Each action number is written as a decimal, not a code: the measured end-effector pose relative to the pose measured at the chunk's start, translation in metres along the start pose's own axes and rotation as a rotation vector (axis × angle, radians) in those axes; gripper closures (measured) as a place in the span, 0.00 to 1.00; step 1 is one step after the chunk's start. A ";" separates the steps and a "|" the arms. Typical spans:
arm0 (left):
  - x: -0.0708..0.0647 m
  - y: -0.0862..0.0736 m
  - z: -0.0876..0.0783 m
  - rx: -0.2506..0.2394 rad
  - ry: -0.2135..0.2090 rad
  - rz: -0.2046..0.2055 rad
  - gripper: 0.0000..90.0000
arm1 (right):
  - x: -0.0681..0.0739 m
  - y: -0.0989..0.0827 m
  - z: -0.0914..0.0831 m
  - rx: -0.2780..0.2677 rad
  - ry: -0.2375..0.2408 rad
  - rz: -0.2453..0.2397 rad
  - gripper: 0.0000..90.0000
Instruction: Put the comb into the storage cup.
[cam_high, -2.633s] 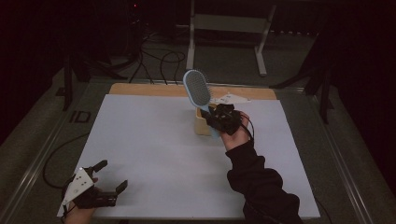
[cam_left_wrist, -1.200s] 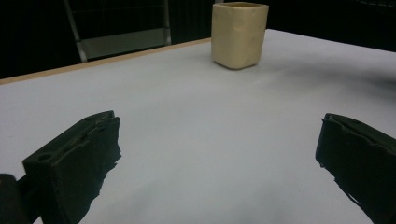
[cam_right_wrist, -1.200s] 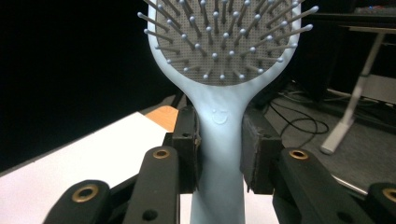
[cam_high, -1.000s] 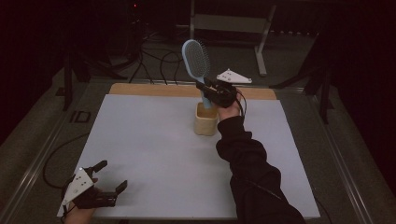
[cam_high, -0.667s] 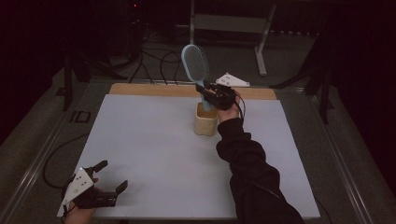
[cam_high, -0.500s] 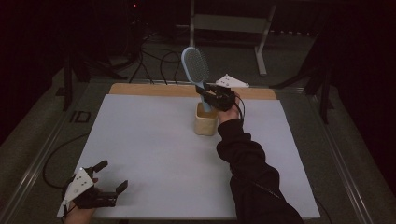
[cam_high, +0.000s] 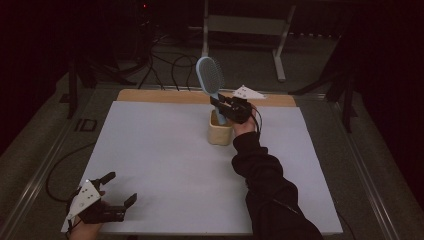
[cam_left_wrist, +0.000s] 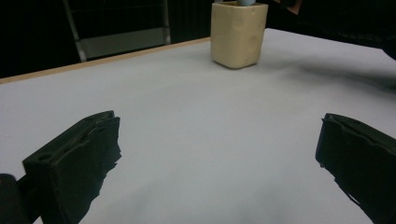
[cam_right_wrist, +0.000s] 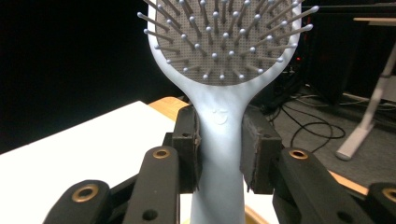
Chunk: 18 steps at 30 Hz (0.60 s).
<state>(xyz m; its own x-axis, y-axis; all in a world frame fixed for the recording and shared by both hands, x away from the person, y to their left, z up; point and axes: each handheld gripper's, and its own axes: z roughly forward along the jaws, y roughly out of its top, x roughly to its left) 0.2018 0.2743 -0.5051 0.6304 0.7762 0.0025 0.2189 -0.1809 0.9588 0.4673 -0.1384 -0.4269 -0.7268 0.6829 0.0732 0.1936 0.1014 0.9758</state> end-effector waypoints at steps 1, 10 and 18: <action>0.000 0.000 0.000 0.001 -0.001 -0.003 0.00 | 0.000 -0.002 0.000 -0.003 0.001 0.003 0.78; 0.000 -0.001 0.001 0.007 -0.002 0.000 0.00 | 0.000 -0.015 -0.003 0.002 -0.001 -0.037 0.78; -0.001 -0.001 0.002 0.010 -0.003 0.003 0.00 | 0.000 -0.025 -0.004 0.003 -0.007 -0.062 0.78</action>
<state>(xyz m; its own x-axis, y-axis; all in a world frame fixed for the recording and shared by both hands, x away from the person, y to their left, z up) 0.2027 0.2725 -0.5063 0.6334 0.7738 0.0046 0.2241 -0.1891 0.9560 0.4595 -0.1437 -0.4506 -0.7328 0.6803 0.0114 0.1504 0.1456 0.9778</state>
